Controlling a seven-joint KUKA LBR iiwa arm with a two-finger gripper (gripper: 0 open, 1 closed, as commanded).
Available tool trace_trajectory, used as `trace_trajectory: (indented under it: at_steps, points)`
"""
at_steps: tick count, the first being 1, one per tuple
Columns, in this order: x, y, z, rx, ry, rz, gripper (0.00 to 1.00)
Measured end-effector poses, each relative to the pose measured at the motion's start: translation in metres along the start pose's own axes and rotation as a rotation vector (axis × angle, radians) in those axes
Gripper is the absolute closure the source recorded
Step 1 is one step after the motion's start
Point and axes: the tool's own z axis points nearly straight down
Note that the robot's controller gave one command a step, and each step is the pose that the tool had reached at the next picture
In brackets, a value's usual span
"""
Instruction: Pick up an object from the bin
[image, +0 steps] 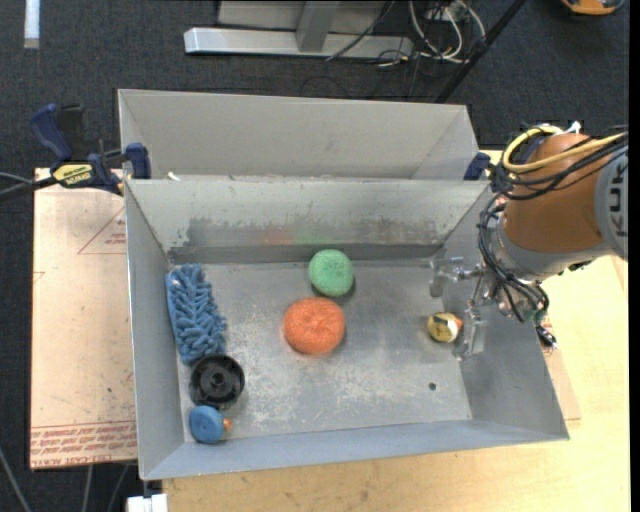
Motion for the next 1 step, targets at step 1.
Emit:
trace_trajectory:
  at_steps: [1]
  points:
    - [0.0062, 0.0088, -0.0334, 0.001, -0.002, -0.073, 0.00]
